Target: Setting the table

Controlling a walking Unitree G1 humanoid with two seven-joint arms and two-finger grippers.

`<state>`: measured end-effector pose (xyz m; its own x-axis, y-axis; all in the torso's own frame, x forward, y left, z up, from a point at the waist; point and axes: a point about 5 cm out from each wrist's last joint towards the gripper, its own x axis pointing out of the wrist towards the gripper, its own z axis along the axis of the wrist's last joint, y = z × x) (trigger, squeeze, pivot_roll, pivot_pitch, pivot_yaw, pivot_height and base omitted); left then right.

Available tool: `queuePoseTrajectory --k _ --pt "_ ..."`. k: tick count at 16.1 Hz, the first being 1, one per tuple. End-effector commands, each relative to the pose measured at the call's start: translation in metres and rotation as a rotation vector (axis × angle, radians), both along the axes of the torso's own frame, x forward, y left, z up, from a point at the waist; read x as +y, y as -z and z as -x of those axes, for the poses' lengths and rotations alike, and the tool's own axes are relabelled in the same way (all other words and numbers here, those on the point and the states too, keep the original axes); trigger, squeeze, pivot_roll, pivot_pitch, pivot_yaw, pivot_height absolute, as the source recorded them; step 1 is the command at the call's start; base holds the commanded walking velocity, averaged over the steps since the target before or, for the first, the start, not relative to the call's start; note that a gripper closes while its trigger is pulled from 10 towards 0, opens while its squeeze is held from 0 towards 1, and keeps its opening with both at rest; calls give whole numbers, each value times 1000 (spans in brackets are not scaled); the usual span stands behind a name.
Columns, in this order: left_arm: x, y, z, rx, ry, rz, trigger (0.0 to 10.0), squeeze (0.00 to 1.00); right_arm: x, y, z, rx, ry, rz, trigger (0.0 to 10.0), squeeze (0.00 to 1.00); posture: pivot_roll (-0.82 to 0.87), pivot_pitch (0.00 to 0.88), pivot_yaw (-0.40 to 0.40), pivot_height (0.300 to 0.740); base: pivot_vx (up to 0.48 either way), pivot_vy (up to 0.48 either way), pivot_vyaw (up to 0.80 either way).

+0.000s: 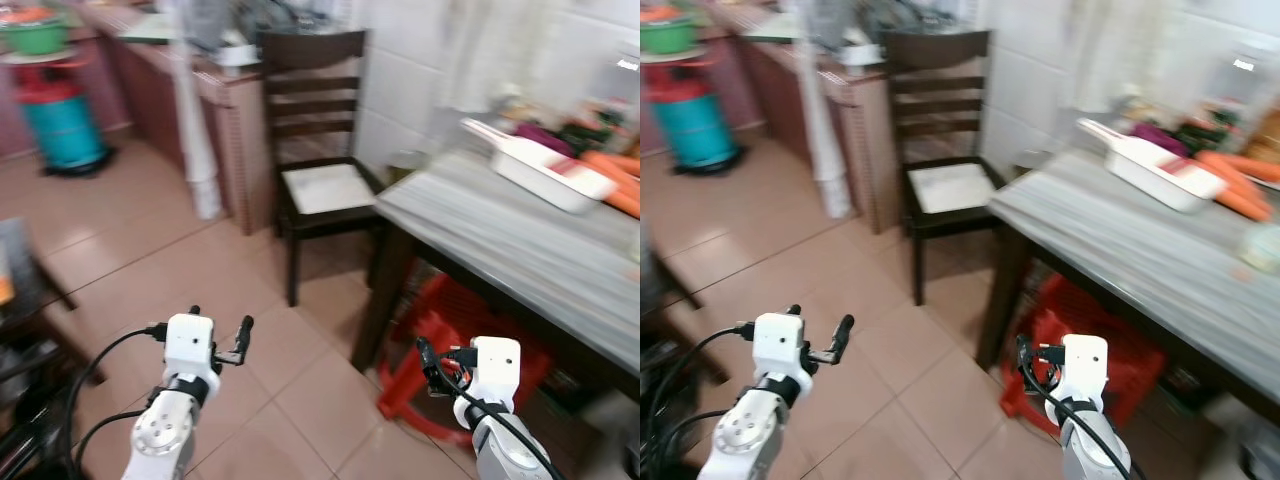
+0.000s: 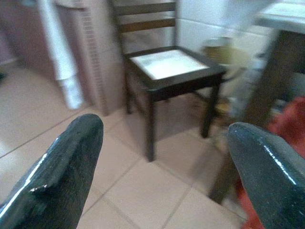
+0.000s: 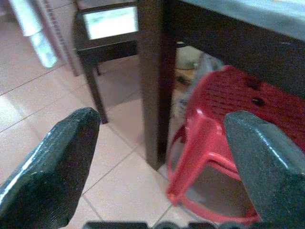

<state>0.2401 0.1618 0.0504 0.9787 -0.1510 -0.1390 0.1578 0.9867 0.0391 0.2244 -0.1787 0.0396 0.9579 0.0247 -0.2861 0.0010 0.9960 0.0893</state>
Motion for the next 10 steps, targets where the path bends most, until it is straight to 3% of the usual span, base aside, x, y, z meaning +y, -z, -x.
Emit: queuePoseTrajectory --k 1,8,10 --pt "-3 2 0 11 12 -7 10000 0 -3 -7 -3 -27 8 6 10000 0 59 0 -59 740 0 0 -800" --pt "0 -2 -17 4 -24 -2 10000 0 -6 -13 -12 -44 18 7 10000 0 46 0 -59 740 0 0 0" --pt "0 -2 -16 4 -24 -3 10000 0 -6 -12 -11 -43 20 6 10000 0 48 0 -58 740 -247 0 0"
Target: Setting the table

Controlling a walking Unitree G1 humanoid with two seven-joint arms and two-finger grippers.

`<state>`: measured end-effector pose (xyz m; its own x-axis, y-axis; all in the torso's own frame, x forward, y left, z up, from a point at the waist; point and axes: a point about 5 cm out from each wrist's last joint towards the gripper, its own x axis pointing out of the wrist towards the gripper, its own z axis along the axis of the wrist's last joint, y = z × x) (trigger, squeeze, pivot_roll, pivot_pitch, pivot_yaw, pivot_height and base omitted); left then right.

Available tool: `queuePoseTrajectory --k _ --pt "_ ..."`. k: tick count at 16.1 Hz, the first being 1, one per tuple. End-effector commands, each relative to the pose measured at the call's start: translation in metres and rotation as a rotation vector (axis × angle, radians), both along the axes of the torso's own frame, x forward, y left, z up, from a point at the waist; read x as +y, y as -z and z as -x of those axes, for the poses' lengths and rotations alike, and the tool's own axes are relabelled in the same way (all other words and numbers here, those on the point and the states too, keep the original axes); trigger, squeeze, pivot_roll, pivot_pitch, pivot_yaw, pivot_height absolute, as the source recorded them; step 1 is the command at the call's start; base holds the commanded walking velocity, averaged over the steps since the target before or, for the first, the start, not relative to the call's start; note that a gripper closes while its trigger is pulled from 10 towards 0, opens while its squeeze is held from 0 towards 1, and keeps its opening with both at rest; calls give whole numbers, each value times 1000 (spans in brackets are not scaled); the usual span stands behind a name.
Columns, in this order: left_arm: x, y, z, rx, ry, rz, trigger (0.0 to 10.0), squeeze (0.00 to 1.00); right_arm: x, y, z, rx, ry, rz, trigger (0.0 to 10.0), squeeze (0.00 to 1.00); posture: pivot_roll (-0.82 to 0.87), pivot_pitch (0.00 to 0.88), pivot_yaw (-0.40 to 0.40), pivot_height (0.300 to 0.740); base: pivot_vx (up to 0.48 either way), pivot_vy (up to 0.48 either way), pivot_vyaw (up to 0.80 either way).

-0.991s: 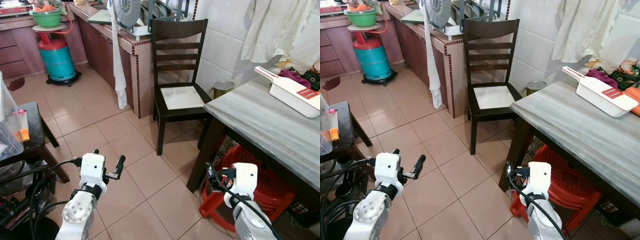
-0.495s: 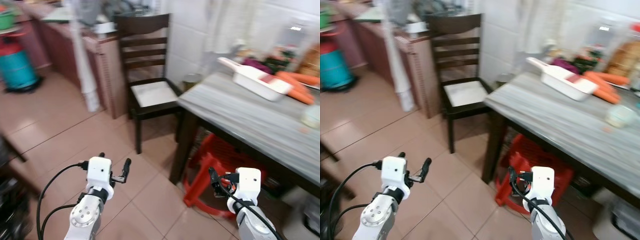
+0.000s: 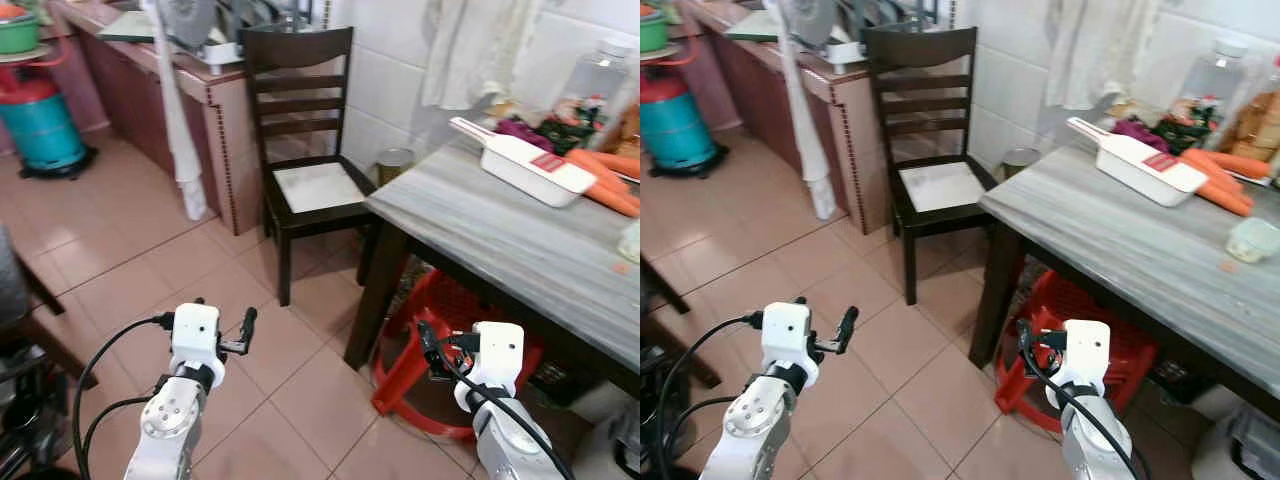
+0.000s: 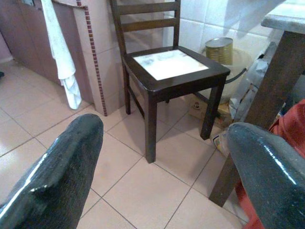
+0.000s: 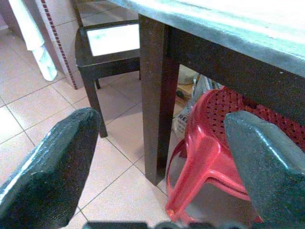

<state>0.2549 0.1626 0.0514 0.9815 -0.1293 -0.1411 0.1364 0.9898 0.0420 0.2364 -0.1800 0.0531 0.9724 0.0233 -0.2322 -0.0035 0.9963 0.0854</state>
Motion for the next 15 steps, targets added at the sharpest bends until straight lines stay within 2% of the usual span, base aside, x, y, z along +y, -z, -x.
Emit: queuePoseTrajectory --k 1,5,15 --pt "0 -1 -1 2 -2 -1 10000 0 -4 2 1 14 21 0 10000 0 48 0 -58 740 -255 0 0" --pt "3 0 -3 6 -10 -9 10000 0 1 2 2 15 3 -28 10000 0 48 0 -52 740 -265 0 0" --pt "-2 -6 -12 -11 3 6 10000 0 -8 -5 -7 -16 56 -4 10000 0 36 0 -38 740 -300 0 0"
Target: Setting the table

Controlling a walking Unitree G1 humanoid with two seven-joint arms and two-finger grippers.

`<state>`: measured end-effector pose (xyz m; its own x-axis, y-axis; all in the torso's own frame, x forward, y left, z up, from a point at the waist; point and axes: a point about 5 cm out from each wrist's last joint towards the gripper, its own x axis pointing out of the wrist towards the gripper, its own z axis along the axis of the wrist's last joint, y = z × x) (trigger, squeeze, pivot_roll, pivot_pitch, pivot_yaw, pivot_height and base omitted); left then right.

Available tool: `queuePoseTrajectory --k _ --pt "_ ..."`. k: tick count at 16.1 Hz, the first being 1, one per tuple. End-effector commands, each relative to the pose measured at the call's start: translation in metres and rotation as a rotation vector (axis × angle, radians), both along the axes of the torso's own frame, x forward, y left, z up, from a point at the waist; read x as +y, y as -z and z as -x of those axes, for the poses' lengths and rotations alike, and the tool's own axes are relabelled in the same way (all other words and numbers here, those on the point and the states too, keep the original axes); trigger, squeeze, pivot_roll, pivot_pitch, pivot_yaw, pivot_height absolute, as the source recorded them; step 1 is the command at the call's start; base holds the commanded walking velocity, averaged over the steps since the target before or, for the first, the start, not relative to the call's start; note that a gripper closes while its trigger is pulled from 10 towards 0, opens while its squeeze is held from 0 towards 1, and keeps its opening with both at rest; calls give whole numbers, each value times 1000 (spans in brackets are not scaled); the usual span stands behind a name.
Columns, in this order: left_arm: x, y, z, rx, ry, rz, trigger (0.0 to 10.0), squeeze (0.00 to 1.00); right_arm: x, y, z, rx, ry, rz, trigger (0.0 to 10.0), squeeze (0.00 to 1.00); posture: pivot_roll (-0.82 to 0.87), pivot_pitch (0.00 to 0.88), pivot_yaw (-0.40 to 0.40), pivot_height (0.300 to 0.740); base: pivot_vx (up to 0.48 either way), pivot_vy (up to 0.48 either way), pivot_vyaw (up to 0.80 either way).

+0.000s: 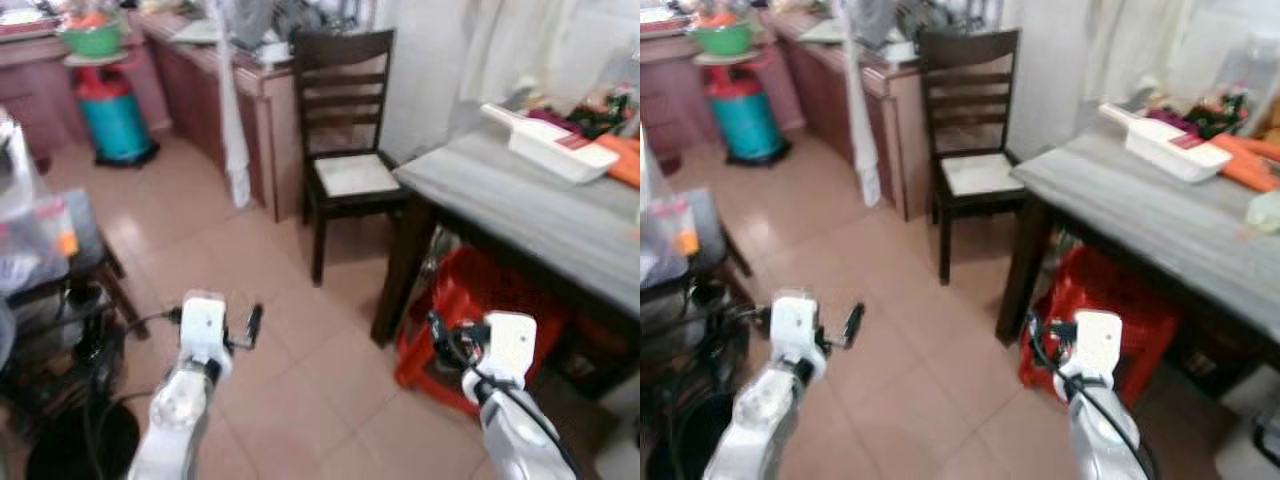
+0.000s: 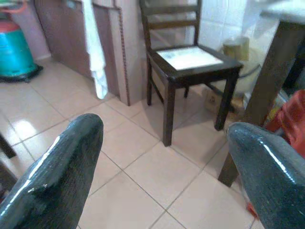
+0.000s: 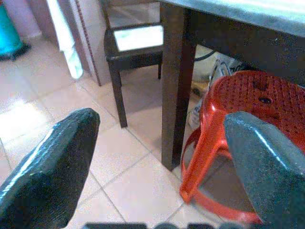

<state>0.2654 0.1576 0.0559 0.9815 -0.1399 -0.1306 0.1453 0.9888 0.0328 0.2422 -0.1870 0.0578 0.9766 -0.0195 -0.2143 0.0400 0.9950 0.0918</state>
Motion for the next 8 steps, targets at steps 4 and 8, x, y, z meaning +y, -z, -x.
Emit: queuePoseTrajectory --k 4,8 --pt "2 0 -1 1 -2 -6 10000 0 -2 -4 -1 -45 22 23 10000 0 30 0 -34 740 -349 0 0" --pt "1 -2 -1 -9 -2 10 10000 0 -3 -5 2 -15 8 12 10000 0 28 0 -41 740 -254 0 0"
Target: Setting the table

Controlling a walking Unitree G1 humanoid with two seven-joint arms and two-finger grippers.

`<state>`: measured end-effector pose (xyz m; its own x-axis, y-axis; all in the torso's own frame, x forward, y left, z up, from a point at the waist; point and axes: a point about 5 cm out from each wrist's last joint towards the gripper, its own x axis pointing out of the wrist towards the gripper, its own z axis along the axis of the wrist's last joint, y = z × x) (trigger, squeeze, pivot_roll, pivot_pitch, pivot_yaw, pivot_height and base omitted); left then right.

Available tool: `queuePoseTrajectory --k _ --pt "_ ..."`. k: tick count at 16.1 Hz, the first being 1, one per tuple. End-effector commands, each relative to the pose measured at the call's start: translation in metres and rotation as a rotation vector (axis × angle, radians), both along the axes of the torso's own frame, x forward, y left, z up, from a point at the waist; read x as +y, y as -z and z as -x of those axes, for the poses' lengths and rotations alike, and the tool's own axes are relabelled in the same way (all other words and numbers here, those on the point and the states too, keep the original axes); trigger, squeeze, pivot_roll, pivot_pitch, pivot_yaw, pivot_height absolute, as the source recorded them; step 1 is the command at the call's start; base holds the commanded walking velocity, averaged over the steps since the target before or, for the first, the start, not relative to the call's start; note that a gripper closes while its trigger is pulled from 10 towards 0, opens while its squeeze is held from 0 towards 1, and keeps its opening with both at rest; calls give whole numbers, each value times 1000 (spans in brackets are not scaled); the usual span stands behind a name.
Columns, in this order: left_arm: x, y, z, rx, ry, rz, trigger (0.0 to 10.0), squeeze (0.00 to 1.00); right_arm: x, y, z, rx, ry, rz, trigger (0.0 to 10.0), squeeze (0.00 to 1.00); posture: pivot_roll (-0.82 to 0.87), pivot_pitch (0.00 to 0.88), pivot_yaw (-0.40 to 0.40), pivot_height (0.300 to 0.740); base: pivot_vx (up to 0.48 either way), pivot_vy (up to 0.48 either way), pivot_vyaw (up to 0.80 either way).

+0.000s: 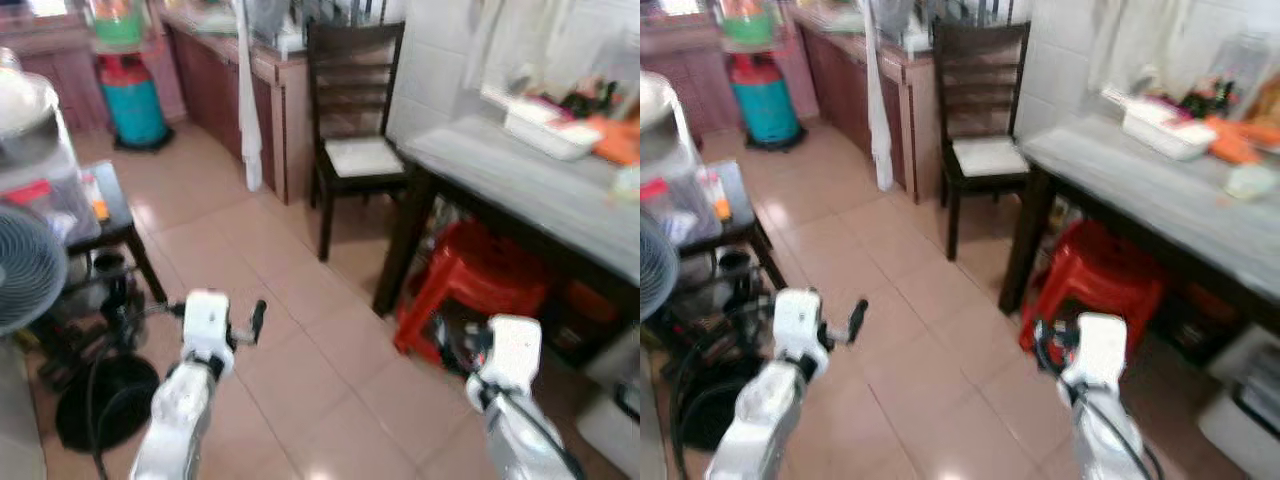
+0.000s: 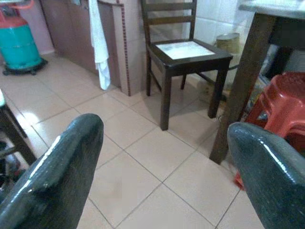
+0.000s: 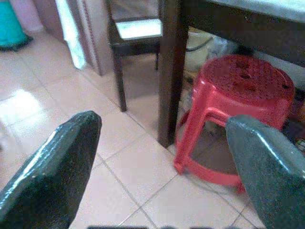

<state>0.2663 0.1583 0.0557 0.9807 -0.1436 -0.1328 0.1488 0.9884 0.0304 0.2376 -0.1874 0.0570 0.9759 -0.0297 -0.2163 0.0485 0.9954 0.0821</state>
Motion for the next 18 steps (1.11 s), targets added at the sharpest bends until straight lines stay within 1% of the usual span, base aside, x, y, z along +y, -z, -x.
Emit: queuePoseTrajectory --k 1,2,4,6,10,14,15,18 --pt "0 -3 -1 -17 -2 25 10000 0 -4 -6 -2 -21 2 0 10000 0 28 0 -41 740 0 0 0" --pt "1 -8 0 -50 0 53 10000 0 -3 -8 -2 -37 -6 -26 10000 0 28 0 -41 740 0 0 0" --pt "2 -11 -3 -45 -27 91 10000 0 -3 -9 -3 -34 -11 -20 10000 0 28 0 -48 740 0 0 0" --pt "-1 -16 -7 -68 11 69 10000 0 -3 -7 -4 -17 -9 -23 10000 0 28 0 -49 740 0 0 0" --pt "-5 -16 -6 -65 34 80 10000 0 -4 -7 -6 -19 -7 -11 10000 0 27 0 -48 740 0 0 -766" --pt "-7 -17 -6 -85 49 66 10000 0 -4 -12 -6 -45 -18 10 10000 0 25 0 -47 740 0 0 -800" --pt "-7 -17 -5 -91 53 47 10000 0 -4 -13 -5 -51 -16 4 10000 0 25 0 -47 740 0 0 -800" --pt "-6 -13 -2 -80 46 47 10000 0 -4 -15 -3 -61 -16 7 10000 0 23 0 -47 740 0 0 -704"
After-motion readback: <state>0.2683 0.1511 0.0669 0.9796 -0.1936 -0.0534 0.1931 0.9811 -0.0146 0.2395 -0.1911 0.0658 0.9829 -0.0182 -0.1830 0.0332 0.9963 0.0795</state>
